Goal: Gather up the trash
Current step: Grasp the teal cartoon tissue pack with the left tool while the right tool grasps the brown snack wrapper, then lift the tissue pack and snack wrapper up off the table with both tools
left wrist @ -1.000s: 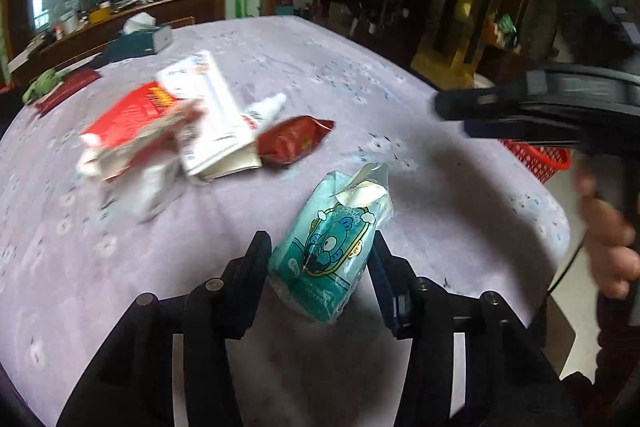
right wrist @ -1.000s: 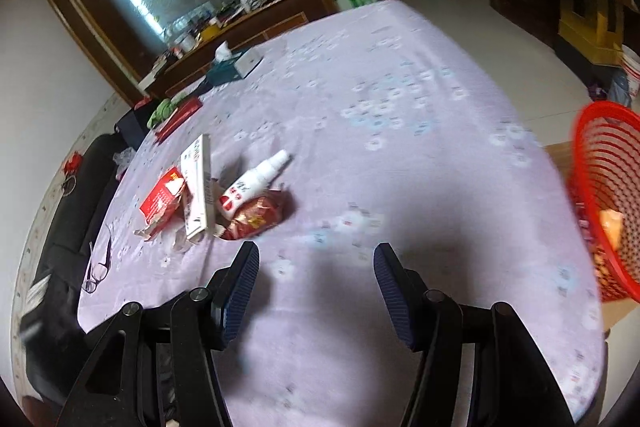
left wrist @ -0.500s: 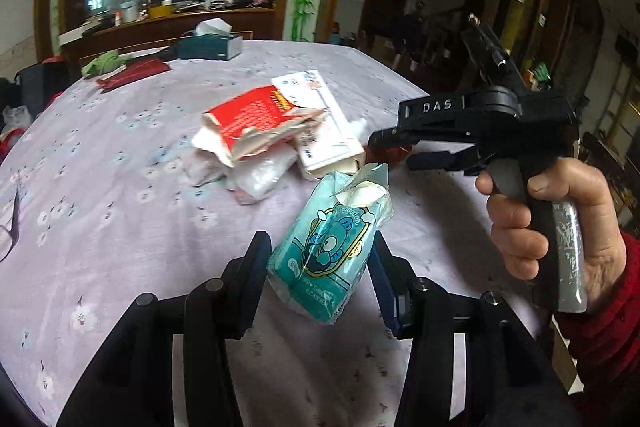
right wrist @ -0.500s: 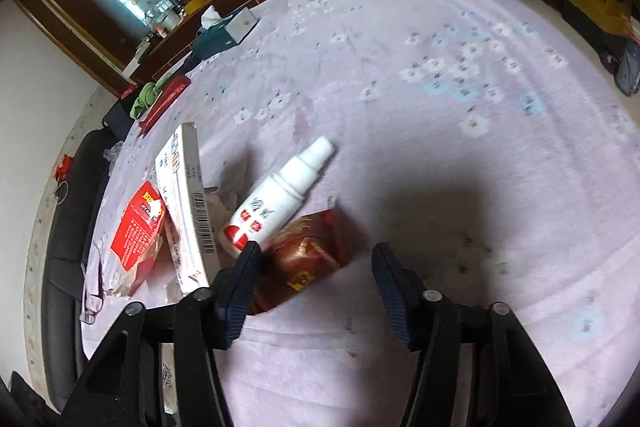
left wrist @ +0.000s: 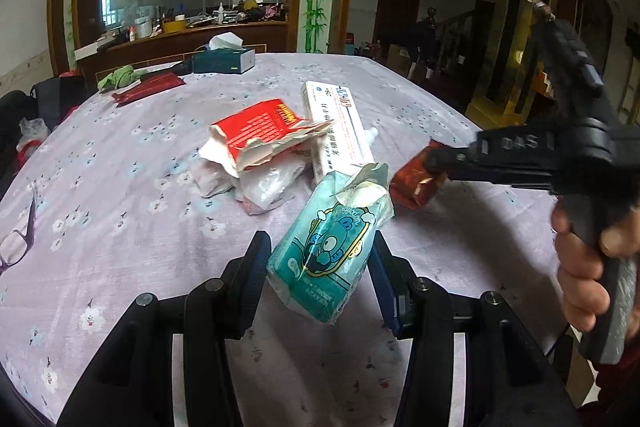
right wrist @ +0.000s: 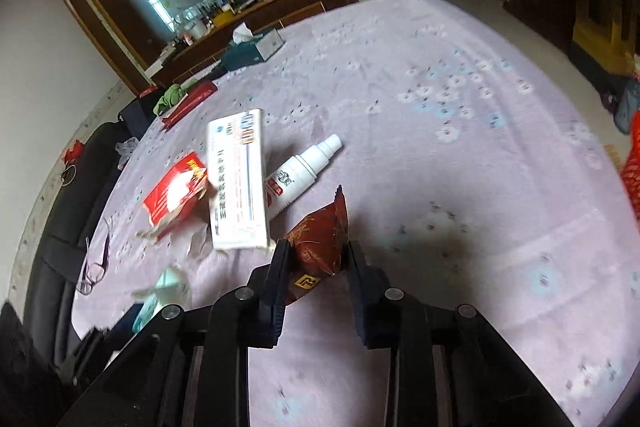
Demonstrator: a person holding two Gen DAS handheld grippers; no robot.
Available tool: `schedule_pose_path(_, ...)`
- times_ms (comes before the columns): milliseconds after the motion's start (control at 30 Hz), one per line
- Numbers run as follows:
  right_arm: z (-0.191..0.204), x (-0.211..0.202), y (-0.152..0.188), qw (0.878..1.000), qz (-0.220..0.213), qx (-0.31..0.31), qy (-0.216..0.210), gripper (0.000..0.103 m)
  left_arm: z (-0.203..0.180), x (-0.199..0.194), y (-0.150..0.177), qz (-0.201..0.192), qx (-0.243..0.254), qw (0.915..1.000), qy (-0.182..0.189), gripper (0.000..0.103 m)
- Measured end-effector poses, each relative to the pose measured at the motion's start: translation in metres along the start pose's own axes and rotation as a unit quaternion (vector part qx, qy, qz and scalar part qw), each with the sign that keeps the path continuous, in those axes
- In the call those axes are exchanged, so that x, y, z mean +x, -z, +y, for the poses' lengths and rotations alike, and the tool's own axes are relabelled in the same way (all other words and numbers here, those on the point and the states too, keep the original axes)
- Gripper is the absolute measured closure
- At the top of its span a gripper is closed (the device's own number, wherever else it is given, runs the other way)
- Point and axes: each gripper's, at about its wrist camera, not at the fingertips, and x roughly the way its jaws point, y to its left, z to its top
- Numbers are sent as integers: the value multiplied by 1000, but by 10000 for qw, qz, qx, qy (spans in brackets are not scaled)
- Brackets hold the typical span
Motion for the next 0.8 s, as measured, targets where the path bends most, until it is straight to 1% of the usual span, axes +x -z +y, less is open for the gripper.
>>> schedule_pose_path(167,-6,-25,16,9997,-203,-115,61,75,-9,2,-1,15,79,10000,7,55)
schedule_pose_path(367,-14,-42,26,9994,-323,-92,36,75,-20,7,-3,58,180,9998,-26,55)
schedule_pose_path(800,-17,-48,33,9994,-336,-71,-47,75,-27,11,-4,56,262,9994,-235,55)
